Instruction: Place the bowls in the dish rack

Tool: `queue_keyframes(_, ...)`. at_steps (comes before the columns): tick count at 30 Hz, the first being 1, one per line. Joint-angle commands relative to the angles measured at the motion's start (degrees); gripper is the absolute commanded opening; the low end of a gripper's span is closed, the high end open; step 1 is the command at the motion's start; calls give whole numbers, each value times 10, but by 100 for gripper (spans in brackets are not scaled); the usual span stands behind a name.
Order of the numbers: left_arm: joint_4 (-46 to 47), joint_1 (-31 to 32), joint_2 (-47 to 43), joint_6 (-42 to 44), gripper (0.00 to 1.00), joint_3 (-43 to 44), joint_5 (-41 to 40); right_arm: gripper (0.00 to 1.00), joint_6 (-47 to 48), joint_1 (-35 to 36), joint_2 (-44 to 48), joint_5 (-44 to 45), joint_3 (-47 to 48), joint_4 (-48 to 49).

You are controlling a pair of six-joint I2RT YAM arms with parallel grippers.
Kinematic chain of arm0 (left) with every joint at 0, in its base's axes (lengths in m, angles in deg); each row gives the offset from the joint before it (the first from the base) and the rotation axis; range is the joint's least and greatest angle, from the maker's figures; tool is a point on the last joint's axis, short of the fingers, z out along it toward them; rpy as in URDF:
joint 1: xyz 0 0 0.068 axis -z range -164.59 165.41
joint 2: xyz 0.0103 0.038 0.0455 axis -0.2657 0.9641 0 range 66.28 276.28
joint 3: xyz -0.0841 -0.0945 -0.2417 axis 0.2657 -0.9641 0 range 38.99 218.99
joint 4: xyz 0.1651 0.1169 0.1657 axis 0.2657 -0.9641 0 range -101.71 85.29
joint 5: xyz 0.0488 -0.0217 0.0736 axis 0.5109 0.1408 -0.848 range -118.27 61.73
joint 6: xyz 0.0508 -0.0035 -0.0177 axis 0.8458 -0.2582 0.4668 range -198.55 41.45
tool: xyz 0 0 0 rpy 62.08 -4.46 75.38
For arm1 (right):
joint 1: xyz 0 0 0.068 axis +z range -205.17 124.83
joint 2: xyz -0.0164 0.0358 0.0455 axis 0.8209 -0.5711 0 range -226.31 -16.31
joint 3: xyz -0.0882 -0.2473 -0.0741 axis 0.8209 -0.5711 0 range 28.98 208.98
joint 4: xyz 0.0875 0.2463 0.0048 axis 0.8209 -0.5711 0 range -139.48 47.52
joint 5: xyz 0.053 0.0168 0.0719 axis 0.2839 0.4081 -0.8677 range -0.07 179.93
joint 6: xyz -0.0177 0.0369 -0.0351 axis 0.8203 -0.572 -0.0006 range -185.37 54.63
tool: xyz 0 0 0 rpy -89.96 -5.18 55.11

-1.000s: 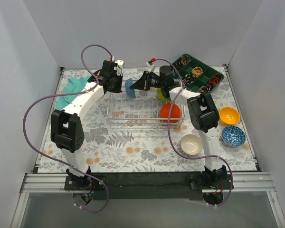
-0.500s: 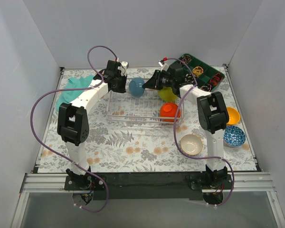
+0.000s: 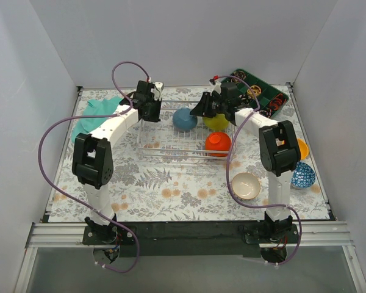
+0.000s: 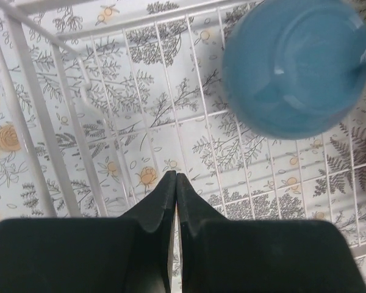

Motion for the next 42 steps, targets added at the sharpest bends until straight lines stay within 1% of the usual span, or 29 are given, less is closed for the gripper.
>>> queue_keyframes(1, -1, 0, -80, 3, 0, -46, -11, 36, 21, -3, 43, 15, -10, -5)
queue_keyframes(4, -7, 1, -104, 14, 0, -72, 30, 37, 25, -2, 59, 10, -13, -5)
queue_keyframes(5, -12, 1, -112, 29, 0, -77, 70, 36, 27, -2, 64, 7, -16, -5)
queue_keyframes(6, -17, 0, -118, 40, 0, -87, 89, 36, 31, -2, 70, -3, -17, -5)
queue_keyframes(8, -28, 1, -133, 53, 4, -96, 120, 36, 39, -3, 94, -14, -25, -5)
queue_keyframes(9, -31, 1, -138, 67, 6, -101, 143, 36, 53, -3, 104, -25, -30, -5)
queue_keyframes(11, -49, 2, -146, 80, 7, -111, 160, 36, 74, -4, 141, -39, -45, -8)
queue_keyframes(13, -57, 7, -157, 90, 4, -128, 163, 36, 136, -5, 187, -53, -67, -26)
queue_keyframes(14, -64, 8, -161, 92, 0, -134, 161, 36, 166, -6, 205, -57, -75, -59)
queue_keyframes(15, -66, 9, -177, 96, 0, -143, 161, 36, 237, -6, 222, -60, -87, -77)
queue_keyframes(17, -73, 15, -195, 98, 0, -170, 151, 36, 306, -9, 276, -51, -100, -138)
queue_keyframes(18, -74, 15, -211, 97, 0, -178, 149, 37, 353, -12, 293, -31, -102, -207)
queue_keyframes(19, -77, 15, -221, 97, 0, -186, 147, 37, 418, -12, 320, -10, -100, -253)
queue_keyframes(20, -80, 16, -229, 97, 0, -203, 147, 37, 446, -12, 333, 12, -102, -290)
queue_keyframes(21, -81, 17, -243, 97, 0, -209, 146, 36, 468, -13, 344, 53, -104, -361)
queue_keyframes(22, -84, 16, -249, 97, 0, -214, 147, 36, 508, -14, 367, 71, -115, -392)
queue_keyframes(23, -88, 17, -254, 101, 0, -218, 148, 36, 527, -14, 378, 86, -120, -420)
queue_keyframes(24, -88, 16, -263, 101, 0, -226, 147, 34, 544, -14, 395, 113, -131, -479)
queue_keyframes(26, -91, 16, -272, 104, 0, -238, 147, 35, 604, -14, 412, 127, -150, -530)
queue_keyframes(27, -91, 16, -278, 104, 0, -242, 146, 35, 631, -14, 423, 129, -169, -575)
queue_keyframes(29, -91, 16, -287, 108, 0, -252, 150, 35, 701, -14, 437, 138, -201, -622)
queue_keyframes(30, -91, 17, -292, 110, 0, -259, 151, 36, 719, -14, 441, 132, -206, -658)
queue_keyframes(31, -92, 16, -292, 111, 0, -265, 152, 38, 735, -13, 440, 129, -212, -670)
queue_keyframes(34, -96, 16, -306, 110, 0, -273, 159, 41, 751, -13, 417, 138, -223, -741)
queue_keyframes(36, -96, 16, -315, 110, 0, -281, 158, 44, 763, -13, 396, 145, -238, -769)
queue_keyframes(39, -96, 16, -328, 111, 1, -290, 154, 52, 770, 5, 397, 138, -274, -777)
queue_keyframes(41, -95, 16, -329, 111, 9, -291, 144, 54, 764, 29, 402, 124, -279, -786)
queue_keyframes(42, -95, 15, -330, 111, 11, -289, 143, 55, 759, 46, 404, 125, -283, -786)
